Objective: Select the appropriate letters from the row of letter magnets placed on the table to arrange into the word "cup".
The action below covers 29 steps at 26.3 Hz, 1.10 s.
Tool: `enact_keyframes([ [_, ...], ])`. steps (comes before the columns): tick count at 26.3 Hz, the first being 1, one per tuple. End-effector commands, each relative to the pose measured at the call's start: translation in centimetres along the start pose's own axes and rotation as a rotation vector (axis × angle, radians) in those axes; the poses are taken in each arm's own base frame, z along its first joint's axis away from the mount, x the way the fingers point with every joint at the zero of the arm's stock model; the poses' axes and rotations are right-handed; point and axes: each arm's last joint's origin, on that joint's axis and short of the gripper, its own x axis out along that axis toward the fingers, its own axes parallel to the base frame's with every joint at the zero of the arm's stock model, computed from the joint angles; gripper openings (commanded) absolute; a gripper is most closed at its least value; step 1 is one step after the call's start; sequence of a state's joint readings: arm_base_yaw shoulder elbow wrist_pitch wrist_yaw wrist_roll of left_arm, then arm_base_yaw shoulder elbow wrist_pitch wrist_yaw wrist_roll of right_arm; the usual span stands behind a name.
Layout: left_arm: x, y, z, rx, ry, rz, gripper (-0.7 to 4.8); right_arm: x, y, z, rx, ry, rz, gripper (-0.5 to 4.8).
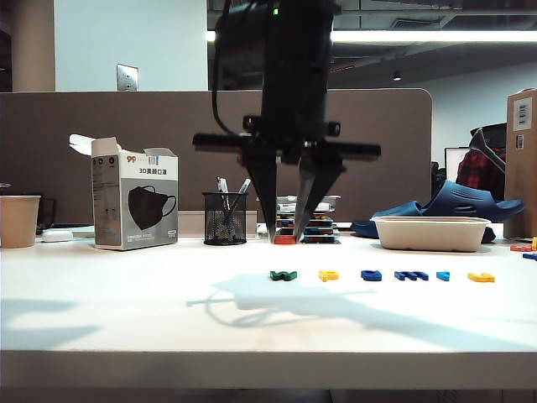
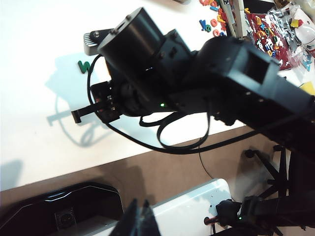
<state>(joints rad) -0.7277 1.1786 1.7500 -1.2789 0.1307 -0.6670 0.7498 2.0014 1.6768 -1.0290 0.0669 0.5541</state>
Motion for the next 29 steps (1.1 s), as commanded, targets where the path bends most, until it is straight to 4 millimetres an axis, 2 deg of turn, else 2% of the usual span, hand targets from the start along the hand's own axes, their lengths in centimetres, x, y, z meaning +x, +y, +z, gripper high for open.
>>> enact_keyframes([
  [1, -0.1, -0.1, 0.0, 0.007, -0.005, -0.008, -0.05, 0.6, 0.3, 0.0, 0.005, -0.026, 0.016, 1.13],
  [11, -0.1, -0.1, 0.0, 0.007, -0.005, -0.008, -0.05, 3.4, 0.9, 0.1, -0.006, 0.013, -0.007, 1.13],
  [15, -0.1, -0.1, 0.0, 0.007, -0.005, -0.007, -0.05, 3.5, 1.5, 0.1, -0.014, -0.015, 0.021, 1.13],
  [24, -0.1, -0.1, 0.0, 0.007, -0.005, -0.007, -0.05, 5.1, 1.6, -0.4, 0.002, 0.052, -0.019, 1.13],
  [29, -0.1, -0.1, 0.0, 0.007, -0.005, -0.007, -0.05, 5.1, 1.6, -0.5, 0.001, 0.065, -0.023, 1.13],
])
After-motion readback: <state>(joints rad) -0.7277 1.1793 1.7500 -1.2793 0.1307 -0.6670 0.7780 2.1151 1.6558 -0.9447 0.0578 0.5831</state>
